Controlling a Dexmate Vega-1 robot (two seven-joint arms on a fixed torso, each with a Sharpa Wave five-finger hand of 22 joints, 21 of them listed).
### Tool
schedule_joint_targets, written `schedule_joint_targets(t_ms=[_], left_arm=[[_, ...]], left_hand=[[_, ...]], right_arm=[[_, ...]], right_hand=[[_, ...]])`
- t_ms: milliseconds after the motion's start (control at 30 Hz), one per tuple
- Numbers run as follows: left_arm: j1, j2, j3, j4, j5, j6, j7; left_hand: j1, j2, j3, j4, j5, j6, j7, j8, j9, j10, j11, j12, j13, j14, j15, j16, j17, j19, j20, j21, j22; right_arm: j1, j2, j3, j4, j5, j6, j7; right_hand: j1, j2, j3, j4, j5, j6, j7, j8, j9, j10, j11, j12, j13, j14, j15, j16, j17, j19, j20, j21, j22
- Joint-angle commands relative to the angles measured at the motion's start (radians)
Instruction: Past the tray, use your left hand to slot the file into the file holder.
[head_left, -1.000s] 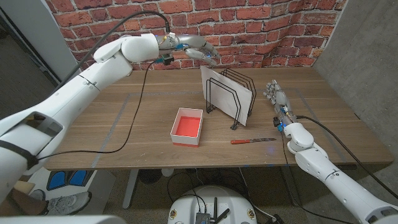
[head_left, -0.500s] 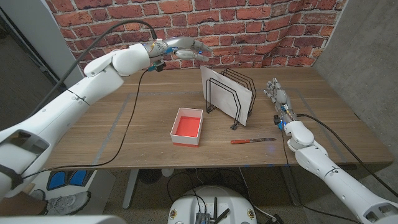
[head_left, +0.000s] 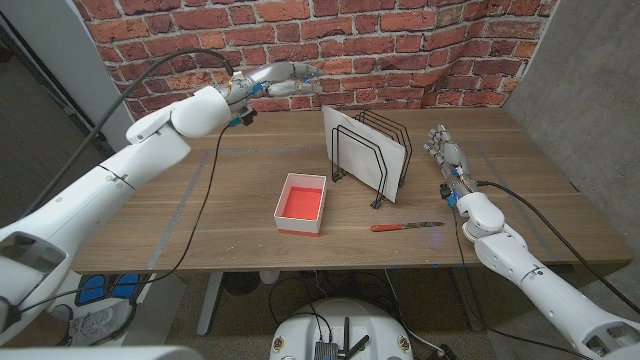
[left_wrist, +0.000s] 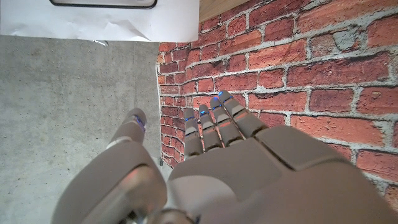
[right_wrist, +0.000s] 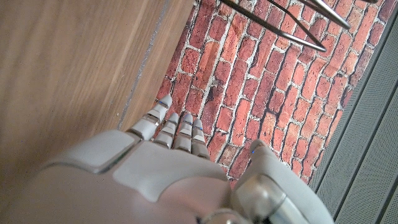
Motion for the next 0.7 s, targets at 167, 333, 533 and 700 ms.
schedule_joint_targets(t_ms=[167, 333, 533, 700], left_arm=[[0.183, -0.026, -0.074, -0.008, -0.105, 0.023, 0.171], [0.216, -0.036, -0.086, 0.010, -0.123, 0.004, 0.221], [0.247, -0.066, -0.102, 0.065, -0.186, -0.053, 0.260], [0.260, -0.085, -0.106, 0.097, -0.218, -0.066, 0.283]], left_hand=[[-0.032, 0.005, -0.005, -0.010, 0.005, -0.057, 0.004, -0.001, 0.002, -0.045, 0.017, 0.000, 0.000, -0.041, 0.010, 0.000, 0.003, -0.038, -0.075, -0.001, -0.001], [-0.044, 0.000, -0.010, -0.012, 0.004, -0.067, 0.011, 0.003, 0.002, -0.062, 0.021, 0.000, 0.000, -0.055, 0.014, 0.001, 0.003, -0.053, -0.074, -0.001, -0.001], [-0.058, -0.001, -0.015, -0.013, 0.005, -0.081, 0.010, 0.004, 0.001, -0.084, 0.023, 0.001, 0.000, -0.076, 0.018, 0.000, 0.003, -0.070, -0.075, 0.000, -0.001], [-0.069, 0.003, -0.016, -0.013, 0.006, -0.105, 0.010, 0.001, 0.001, -0.102, 0.026, 0.001, -0.001, -0.095, 0.019, 0.001, 0.004, -0.090, -0.076, -0.001, -0.001]], right_arm=[[0.020, 0.008, -0.008, 0.024, 0.000, 0.002, 0.014], [0.018, 0.001, -0.008, 0.016, 0.008, -0.006, 0.025], [0.020, 0.001, -0.011, 0.009, 0.007, -0.016, 0.022], [0.026, 0.005, -0.014, 0.011, 0.008, -0.022, 0.021]], right_hand=[[-0.004, 0.030, 0.003, -0.002, 0.002, -0.002, -0.007, 0.000, 0.002, 0.005, -0.007, 0.009, 0.004, 0.003, -0.015, 0.002, 0.001, 0.005, -0.024, 0.004, 0.003], [-0.005, 0.029, 0.003, -0.001, 0.002, -0.002, -0.008, 0.001, 0.002, 0.005, -0.006, 0.009, 0.003, 0.004, -0.014, 0.002, 0.001, 0.007, -0.024, 0.004, 0.003], [-0.006, 0.028, 0.003, -0.001, 0.002, -0.003, -0.008, 0.000, 0.002, 0.004, -0.006, 0.009, 0.003, 0.004, -0.014, 0.002, 0.001, 0.007, -0.024, 0.004, 0.003], [-0.007, 0.028, 0.002, 0.000, 0.001, -0.003, -0.008, 0.000, 0.002, 0.004, -0.007, 0.009, 0.003, 0.004, -0.013, 0.002, 0.001, 0.007, -0.022, 0.004, 0.003]])
